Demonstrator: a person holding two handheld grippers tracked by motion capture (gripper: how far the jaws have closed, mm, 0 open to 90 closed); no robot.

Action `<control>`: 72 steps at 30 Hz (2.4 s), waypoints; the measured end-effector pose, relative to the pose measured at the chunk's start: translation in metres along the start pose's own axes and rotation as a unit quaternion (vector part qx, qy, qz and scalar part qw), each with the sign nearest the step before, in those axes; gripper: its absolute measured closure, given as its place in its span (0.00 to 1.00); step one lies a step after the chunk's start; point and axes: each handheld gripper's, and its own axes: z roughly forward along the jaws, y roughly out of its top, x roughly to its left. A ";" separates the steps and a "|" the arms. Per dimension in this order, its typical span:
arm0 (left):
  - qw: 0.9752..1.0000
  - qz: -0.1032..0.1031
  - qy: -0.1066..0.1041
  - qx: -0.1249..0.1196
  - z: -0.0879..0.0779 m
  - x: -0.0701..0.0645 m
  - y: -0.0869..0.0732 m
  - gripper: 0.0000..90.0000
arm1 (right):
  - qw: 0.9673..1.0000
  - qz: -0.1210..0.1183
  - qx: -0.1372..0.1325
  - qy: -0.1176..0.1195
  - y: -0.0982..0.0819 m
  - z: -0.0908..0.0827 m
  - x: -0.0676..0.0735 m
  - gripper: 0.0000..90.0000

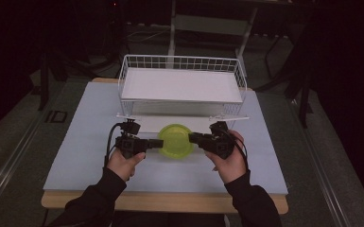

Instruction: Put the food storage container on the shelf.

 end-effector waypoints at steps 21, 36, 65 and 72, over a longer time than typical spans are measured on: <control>0.998 0.003 0.028 -0.056 -0.023 -0.018 0.091 0.90 | 0.999 0.023 -0.047 -0.016 0.094 -0.008 -0.012 0.89; 0.997 -0.022 0.034 -0.072 -0.015 -0.014 0.128 0.90 | 0.995 0.082 -0.041 -0.039 0.127 0.009 -0.034 0.88; 0.991 0.031 0.058 -0.118 -0.027 -0.017 0.134 0.56 | 0.996 0.066 -0.041 -0.036 0.131 0.000 -0.035 0.54; 0.989 0.040 0.047 -0.131 -0.047 -0.009 0.116 0.53 | 0.998 0.029 -0.049 -0.008 0.115 -0.009 -0.015 0.54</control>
